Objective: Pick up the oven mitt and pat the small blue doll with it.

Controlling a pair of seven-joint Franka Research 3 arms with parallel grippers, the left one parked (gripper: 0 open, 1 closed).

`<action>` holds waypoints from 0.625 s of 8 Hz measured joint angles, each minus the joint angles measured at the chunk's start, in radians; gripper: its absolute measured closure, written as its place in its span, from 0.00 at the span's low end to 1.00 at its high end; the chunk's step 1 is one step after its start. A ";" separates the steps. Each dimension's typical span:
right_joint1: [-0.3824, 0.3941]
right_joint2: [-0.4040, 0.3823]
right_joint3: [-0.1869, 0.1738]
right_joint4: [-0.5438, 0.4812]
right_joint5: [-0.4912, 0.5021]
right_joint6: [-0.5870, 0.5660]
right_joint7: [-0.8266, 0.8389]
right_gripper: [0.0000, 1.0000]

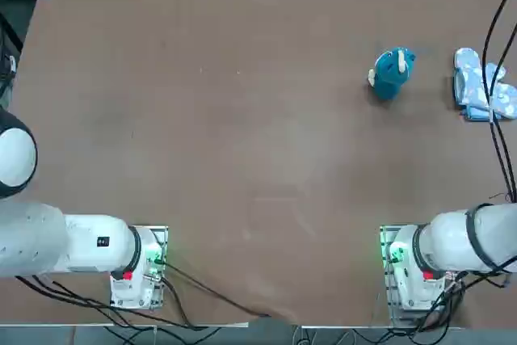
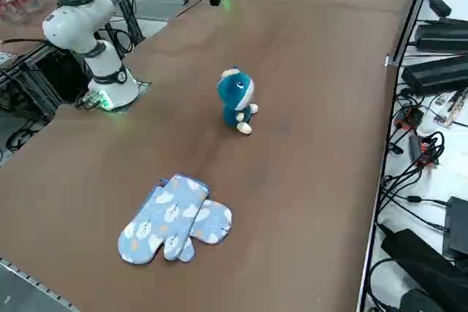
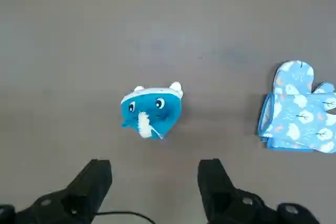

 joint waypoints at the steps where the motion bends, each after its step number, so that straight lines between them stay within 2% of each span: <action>1: 0.000 0.000 0.000 0.002 0.000 0.000 0.000 0.00; 3: -0.003 0.008 -0.005 0.008 -0.007 0.001 0.000 0.00; 5: -0.008 0.070 -0.014 0.003 -0.136 0.008 -0.003 0.00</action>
